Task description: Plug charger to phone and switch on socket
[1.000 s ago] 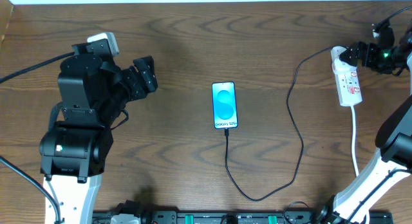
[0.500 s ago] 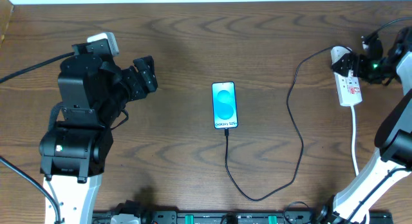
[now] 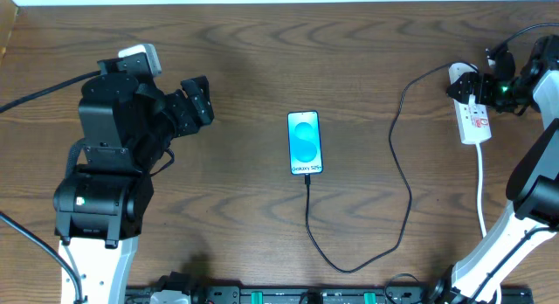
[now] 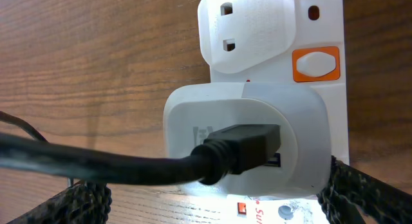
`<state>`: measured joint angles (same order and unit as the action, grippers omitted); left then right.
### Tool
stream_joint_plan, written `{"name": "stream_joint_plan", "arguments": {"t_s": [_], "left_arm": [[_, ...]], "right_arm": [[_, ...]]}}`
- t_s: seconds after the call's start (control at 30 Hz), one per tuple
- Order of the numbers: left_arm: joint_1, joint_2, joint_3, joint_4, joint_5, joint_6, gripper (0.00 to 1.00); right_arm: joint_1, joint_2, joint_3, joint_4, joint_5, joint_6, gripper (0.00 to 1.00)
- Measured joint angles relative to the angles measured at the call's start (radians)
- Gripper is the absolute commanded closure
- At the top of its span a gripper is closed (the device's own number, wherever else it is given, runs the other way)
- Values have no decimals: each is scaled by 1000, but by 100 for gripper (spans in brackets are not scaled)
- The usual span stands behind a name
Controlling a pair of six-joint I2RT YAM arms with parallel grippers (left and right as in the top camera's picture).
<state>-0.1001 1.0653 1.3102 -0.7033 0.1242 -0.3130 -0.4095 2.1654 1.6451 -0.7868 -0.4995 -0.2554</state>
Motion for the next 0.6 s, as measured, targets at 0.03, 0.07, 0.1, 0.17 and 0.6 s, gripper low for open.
{"name": "stream_joint_plan", "arguments": {"t_s": [0.03,0.07,0.1,0.17,0.6], "left_arm": [[0,0,0,0,0,0,13],[0,0,0,0,0,0,13],[0,0,0,0,0,0,13],[0,0,0,0,0,0,13],[0,0,0,0,0,0,13]], "right_arm": [[1,0,0,0,2,0,1],[1,0,0,0,3,1,1],[2,0,0,0,3,2,1],[2,0,0,0,3,9,1],[3,-1,-6,27,-16,58,1]]}}
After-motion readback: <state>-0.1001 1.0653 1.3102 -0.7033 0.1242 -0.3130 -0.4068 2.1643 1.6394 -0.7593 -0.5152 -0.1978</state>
